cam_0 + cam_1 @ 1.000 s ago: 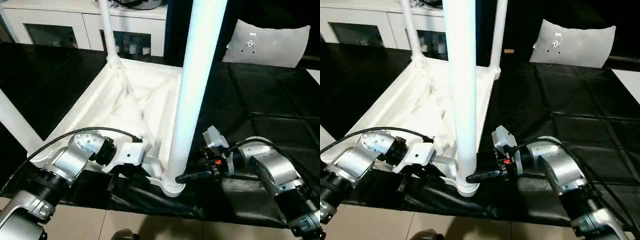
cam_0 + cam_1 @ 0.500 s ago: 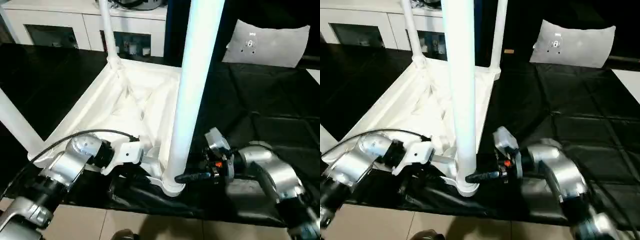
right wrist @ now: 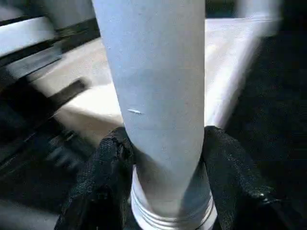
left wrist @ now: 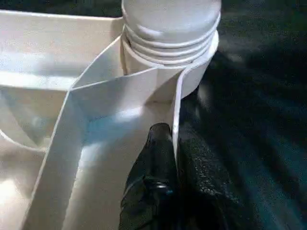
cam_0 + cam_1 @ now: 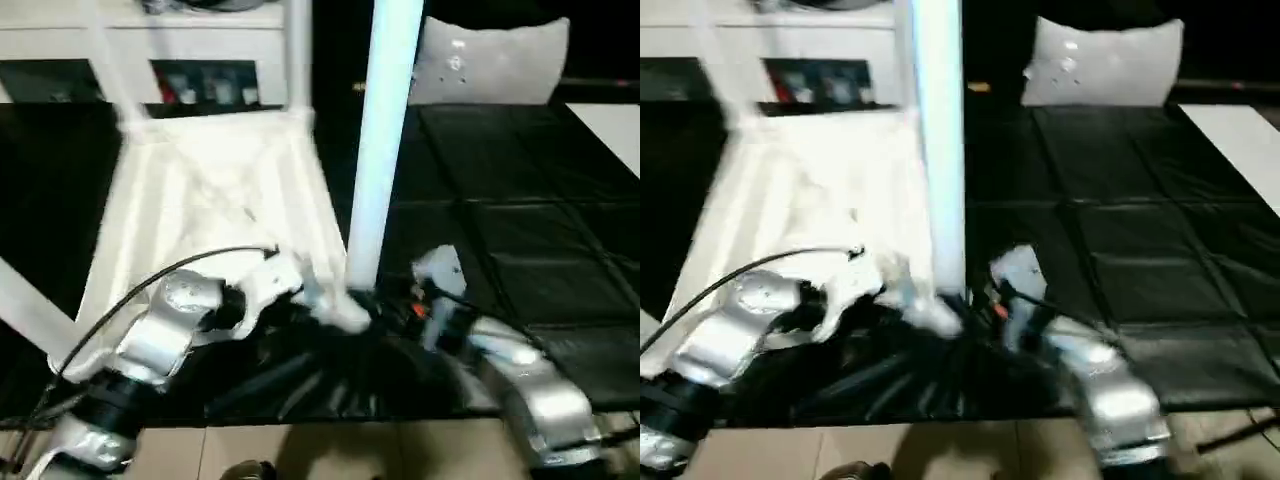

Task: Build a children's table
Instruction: Rotate leg to tighten

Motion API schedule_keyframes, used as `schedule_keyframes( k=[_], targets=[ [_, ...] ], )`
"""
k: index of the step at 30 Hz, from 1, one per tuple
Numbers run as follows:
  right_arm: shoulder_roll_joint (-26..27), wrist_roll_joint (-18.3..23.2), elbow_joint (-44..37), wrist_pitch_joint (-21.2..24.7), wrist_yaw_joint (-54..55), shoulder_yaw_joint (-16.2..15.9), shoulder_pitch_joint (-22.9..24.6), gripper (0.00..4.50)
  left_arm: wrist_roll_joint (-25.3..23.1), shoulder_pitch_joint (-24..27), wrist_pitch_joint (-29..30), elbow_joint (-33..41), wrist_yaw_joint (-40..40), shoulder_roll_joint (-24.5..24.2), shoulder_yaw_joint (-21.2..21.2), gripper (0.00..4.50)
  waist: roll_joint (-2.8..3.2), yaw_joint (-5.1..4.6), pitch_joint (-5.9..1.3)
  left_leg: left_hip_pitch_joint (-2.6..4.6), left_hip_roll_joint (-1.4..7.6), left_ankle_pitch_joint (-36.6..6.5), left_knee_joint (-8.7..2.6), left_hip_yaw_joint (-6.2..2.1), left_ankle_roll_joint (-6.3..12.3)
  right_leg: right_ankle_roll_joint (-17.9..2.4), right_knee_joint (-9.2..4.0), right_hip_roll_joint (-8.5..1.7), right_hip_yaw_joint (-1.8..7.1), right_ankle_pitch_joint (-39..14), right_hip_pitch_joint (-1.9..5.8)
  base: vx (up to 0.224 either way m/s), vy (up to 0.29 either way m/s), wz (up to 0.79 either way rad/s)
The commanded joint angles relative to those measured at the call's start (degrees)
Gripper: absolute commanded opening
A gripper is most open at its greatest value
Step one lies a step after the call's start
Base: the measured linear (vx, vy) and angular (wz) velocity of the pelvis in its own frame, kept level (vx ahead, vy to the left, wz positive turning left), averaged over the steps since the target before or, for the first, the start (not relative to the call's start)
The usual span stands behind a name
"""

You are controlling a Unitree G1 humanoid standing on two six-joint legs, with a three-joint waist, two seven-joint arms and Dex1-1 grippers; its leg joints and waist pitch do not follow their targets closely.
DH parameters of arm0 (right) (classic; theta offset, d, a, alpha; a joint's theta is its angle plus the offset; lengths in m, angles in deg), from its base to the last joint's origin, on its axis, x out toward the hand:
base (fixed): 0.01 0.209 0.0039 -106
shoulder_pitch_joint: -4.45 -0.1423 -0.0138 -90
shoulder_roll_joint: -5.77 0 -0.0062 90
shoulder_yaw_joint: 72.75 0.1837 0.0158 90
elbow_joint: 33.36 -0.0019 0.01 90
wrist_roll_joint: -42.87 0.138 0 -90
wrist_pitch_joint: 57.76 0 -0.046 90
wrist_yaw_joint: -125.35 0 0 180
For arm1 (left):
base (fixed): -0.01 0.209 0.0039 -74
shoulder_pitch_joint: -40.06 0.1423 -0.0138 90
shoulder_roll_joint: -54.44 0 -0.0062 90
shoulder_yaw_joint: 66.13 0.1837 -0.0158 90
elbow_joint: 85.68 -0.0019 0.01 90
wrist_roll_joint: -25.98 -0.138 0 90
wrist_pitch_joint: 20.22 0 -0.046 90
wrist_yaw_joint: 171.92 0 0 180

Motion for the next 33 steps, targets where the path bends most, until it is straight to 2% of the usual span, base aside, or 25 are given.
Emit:
schedule_keyframes(
  k=[1,4,6,8,9,10,11,12,14,16,18,19,20,21,22,23,24,25,26,27,28,30,31,32,33],
  targets=[
    [4.86,-2.41,1.99,5.65,4.77,-8.09,0.39,1.89,-1.39,-1.58,1.01,-1.1,-8.45,5.9,3.25,0.0,-0.77,-0.14,-0.51,0.95,4.42,-21.91,-5.52,-2.89,-1.86,-6.17,-6.37,-4.57,2.78,-25.2,-0.87,0.0,0.0,0.0],
    [8.17,-4.65,1.45,7.29,10.92,-8.31,-0.06,1.89,-2.78,-2.37,2.31,-1.7,-12.01,8.8,3.64,0.0,-0.52,-0.13,-0.53,1.16,4.55,-22.22,-5.62,-2.91,-2.0,-5.42,-6.6,-4.61,3.02,-25.71,-1.13,0.0,0.0,0.0],
    [9.45,-6.06,0.19,9.0,13.62,-8.73,0.02,1.89,-3.86,-2.74,2.78,-1.73,-12.94,9.55,4.65,0.0,-0.41,-0.13,-0.58,0.97,4.65,-20.65,-5.93,-2.85,-2.26,-5.37,-6.32,-4.28,2.95,-20.66,-0.98,0.0,0.0,0.0],
    [9.52,-5.77,-0.89,9.07,13.34,-8.73,0.34,1.89,-4.37,-2.93,2.54,-2.12,-13.37,10.04,4.81,0.0,-0.12,0.03,-1.17,1.07,4.75,-18.32,-5.73,-2.67,-1.95,-6.06,-5.89,-4.12,2.88,-13.83,-0.52,0.0,0.0,0.0],
    [9.61,-5.25,-1.37,8.83,13.3,-8.13,0.47,2.24,-4.41,-2.89,2.86,-1.99,-13.41,10.31,4.49,0.0,-0.2,0.03,-1.15,0.96,4.79,-17.33,-5.75,-2.57,-1.43,-6.61,-5.72,-3.96,2.75,-10.84,-0.43,0.0,0.0,0.0],
    [9.31,-4.6,-1.58,8.31,12.78,-7.32,0.41,2.45,-4.4,-2.9,2.9,-2.05,-13.48,10.38,4.12,0.0,-0.33,-0.04,-1.12,0.86,4.71,-17.36,-5.76,-2.48,-1.09,-6.71,-5.78,-3.94,2.72,-10.71,-0.34,0.0,0.0,0.0],
    [9.06,-4.12,-1.69,7.95,12.43,-6.54,0.32,2.58,-4.45,-2.9,2.82,-2.14,-13.55,10.31,3.87,0.0,0.33,0.04,-1.76,0.94,4.6,-16.48,-5.45,-2.38,-1.04,-7.57,-5.71,-4.18,2.78,-9.21,-0.09,0.0,0.0,0.0],
    [8.29,-2.86,-1.98,7.25,10.88,-5.36,0.23,2.63,-4.45,-2.82,2.32,-2.16,-12.8,9.64,3.76,0.0,0.19,0.19,-2.01,0.77,4.56,-15.04,-5.2,-2.29,-0.49,-8.18,-5.59,-4.28,2.78,-7.24,0.22,0.0,0.0,0.0],
    [4.45,-0.45,-2.75,5.45,5.38,-3.37,0.22,2.81,-4.32,-2.62,0.1,-2.49,-10.67,7.35,3.57,0.0,0.41,0.36,-2.4,0.5,4.6,-12.17,-4.87,-2.25,0.59,-9.21,-5.14,-4.3,2.61,-2.83,0.78,0.0,0.0,0.0],
    [1.64,1.11,-3.1,4.47,1.37,-1.99,0.27,2.92,-4.0,-2.4,-1.38,-2.65,-8.77,5.6,3.52,0.0,0.56,0.7,-3.05,0.3,4.52,-8.03,-4.23,-2.23,2.74,-10.02,-4.51,-4.29,2.36,4.01,1.47,0.0,0.0,0.0],
    [-4.1,3.63,-3.1,2.72,-6.27,0.62,0.2,3.09,-3.38,-1.97,-5.46,-3.1,-4.68,2.47,3.68,0.0,0.53,0.67,-3.68,-0.08,4.4,-4.2,-3.42,-2.0,5.32,-11.84,-3.7,-4.3,2.04,11.95,1.87,0.0,0.0,0.0],
    [-4.84,3.85,-3.01,2.47,-7.21,0.87,0.15,3.17,-3.24,-1.91,-5.98,-3.15,-4.14,2.15,3.69,0.0,0.41,0.82,-4.07,0.0,4.3,-3.72,-3.18,-1.98,5.94,-12.14,-3.63,-4.26,1.93,13.18,2.06,0.0,0.0,0.0],
    [-9.26,4.98,-2.1,0.8,-13.01,2.14,-0.35,3.24,-2.67,-1.62,-9.62,-3.64,-0.82,0.1,3.99,0.0,0.43,0.63,-4.05,-0.43,4.22,-2.65,-3.01,-2.01,6.97,-12.86,-3.26,-4.32,1.76,15.19,2.32,0.0,0.0,0.0],
    [-10.16,5.22,-1.87,0.43,-14.17,2.35,-0.47,3.33,-2.64,-1.58,-10.49,-3.79,-0.17,-0.35,4.11,0.0,0.49,0.53,-4.23,-0.4,4.37,-2.66,-2.75,-1.92,7.76,-13.62,-3.12,-4.43,1.76,15.91,2.29,0.0,0.0,0.0],
    [-12.99,6.52,-0.74,-0.36,-18.24,3.56,-1.18,3.41,-2.33,-1.45,-13.11,-4.25,2.36,-1.89,4.48,0.0,0.08,0.55,-4.41,-0.24,4.44,-3.4,-2.6,-1.79,8.41,-14.44,-3.27,-4.39,1.67,14.63,2.25,0.0,0.0,0.0],
    [-12.99,6.52,-0.74,-0.36,-18.24,3.56,-1.18,3.48,-2.33,-1.45,-13.11,-4.25,2.36,-1.89,4.48,0.0,0.08,0.55,-4.41,-0.24,4.44,-3.4,-2.6,-1.79,8.41,-14.44,-3.27,-4.39,1.67,14.63,2.25,0.0,0.0,0.0],
    [-16.11,8.6,1.65,-1.01,-23.14,5.1,-2.74,3.62,-1.28,-1.36,-16.22,-4.96,6.33,-3.67,4.97,0.0,0.27,0.79,-4.4,-0.14,4.6,-3.72,-2.55,-1.73,8.59,-15.61,-3.14,-4.53,1.61,11.9,2.14,0.0,0.0,0.0],
    [-17.63,9.35,3.24,-1.65,-25.63,5.78,-3.74,3.62,-0.53,-1.33,-18.04,-5.34,8.78,-4.58,5.26,0.0,-0.44,0.84,-4.62,-0.07,4.7,-4.04,-2.47,-1.65,8.83,-15.95,-3.25,-4.54,1.56,10.76,2.24,0.0,0.0,0.0],
    [-19.02,9.64,4.6,-2.28,-28.13,5.59,-4.58,3.73,0.09,-1.41,-19.06,-5.58,10.69,-5.43,5.61,0.0,-0.17,1.12,-4.51,-0.07,4.7,-3.87,-2.44,-1.6,8.7,-16.51,-3.07,-4.57,1.56,8.82,2.05,0.0,0.0,0.0],
    [-19.25,9.69,4.82,-2.38,-28.53,5.55,-4.72,3.79,0.18,-1.43,-19.22,-5.62,11.0,-5.56,5.67,0.0,-0.22,1.24,-4.51,0.02,4.75,-4.16,-2.39,-1.55,8.65,-16.69,-3.13,-4.57,1.53,7.75,1.91,0.0,0.0,0.0],
    [-20.8,9.66,7.4,-3.98,-32.15,5.06,-6.4,3.79,0.85,-1.55,-20.71,-5.82,14.1,-6.98,6.32,0.0,-0.54,1.61,-4.61,0.39,4.99,-4.1,-2.39,-1.38,8.26,-16.9,-3.02,-4.45,1.54,6.66,1.65,0.0,0.0,0.0],
    [-23.47,9.19,11.47,-7.2,-38.67,3.28,-9.27,3.79,1.87,-1.82,-22.95,-6.3,18.94,-9.14,7.39,0.0,-0.51,1.92,-4.67,0.36,4.94,-4.89,-2.27,-1.4,7.94,-17.45,-2.84,-4.6,1.37,5.15,1.58,0.0,0.0,0.0],
    [-24.0,8.88,12.25,-7.95,-39.98,2.73,-9.9,3.79,1.92,-1.9,-23.5,-6.44,19.84,-9.57,7.67,0.0,-0.88,1.85,-4.59,0.33,4.93,-4.91,-2.29,-1.33,7.93,-17.5,-2.84,-4.5,1.34,5.04,1.58,0.0,0.0,0.0],
    [-25.12,8.72,13.87,-9.11,-43.62,1.21,-11.33,3.79,1.97,-2.18,-24.79,-7.02,21.75,-10.34,8.24,0.0,-0.62,2.22,-4.59,0.42,5.01,-4.45,-2.25,-1.29,7.88,-17.56,-2.66,-4.51,1.39,5.51,1.48,0.0,0.0,0.0],
    [-25.54,8.64,14.56,-9.54,-45.14,0.55,-11.97,3.79,1.99,-2.29,-25.27,-7.23,22.55,-10.64,8.5,0.0,-0.72,2.32,-4.6,0.41,4.94,-4.37,-2.16,-1.27,7.93,-17.75,-2.54,-4.39,1.28,5.67,1.44,0.0,0.0,0.0]
  ],
)
